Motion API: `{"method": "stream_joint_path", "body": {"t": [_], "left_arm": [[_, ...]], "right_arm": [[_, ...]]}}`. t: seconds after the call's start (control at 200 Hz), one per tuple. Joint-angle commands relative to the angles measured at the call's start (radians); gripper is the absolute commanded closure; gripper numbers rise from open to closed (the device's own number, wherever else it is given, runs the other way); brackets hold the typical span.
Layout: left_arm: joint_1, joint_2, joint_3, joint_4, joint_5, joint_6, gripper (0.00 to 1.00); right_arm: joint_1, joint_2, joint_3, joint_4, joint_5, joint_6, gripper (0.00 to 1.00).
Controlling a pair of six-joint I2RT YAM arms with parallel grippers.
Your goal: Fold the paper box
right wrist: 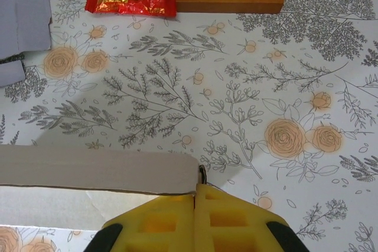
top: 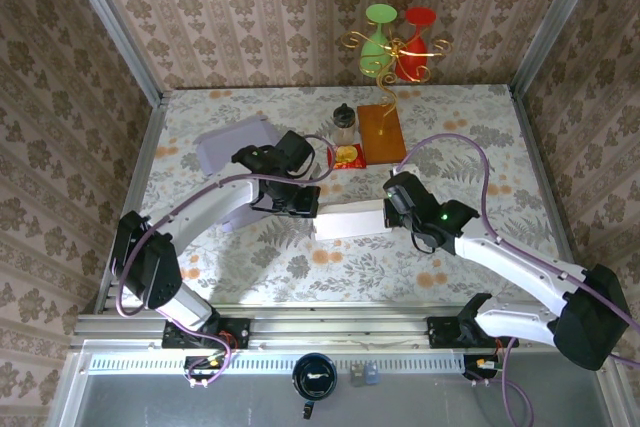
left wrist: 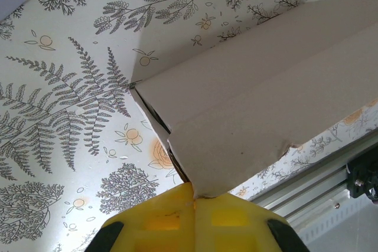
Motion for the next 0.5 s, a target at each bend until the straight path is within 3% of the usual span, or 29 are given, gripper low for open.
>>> {"method": "stream_joint_path", "body": {"t": [0.0, 0.22, 0.495], "left_arm": [[-0.012, 0.025, -0.039, -0.023, -0.030, -0.019, 1.00], [-0.016, 0.026, -0.036, -0.020, -0.028, -0.019, 1.00], [-0.023, 0.035, -0.030, -0.019, -0.030, -0.018, 1.00]], "right_arm": [[0.020, -0.040, 0.008, -0.058, -0.052, 0.064, 0.82], [-0.023, -0.155, 0.041, -0.155, -0.106, 0.364, 0.43], [-0.260, -0.321, -0.107, 0.041, -0.399, 0.953, 0.33]]}}
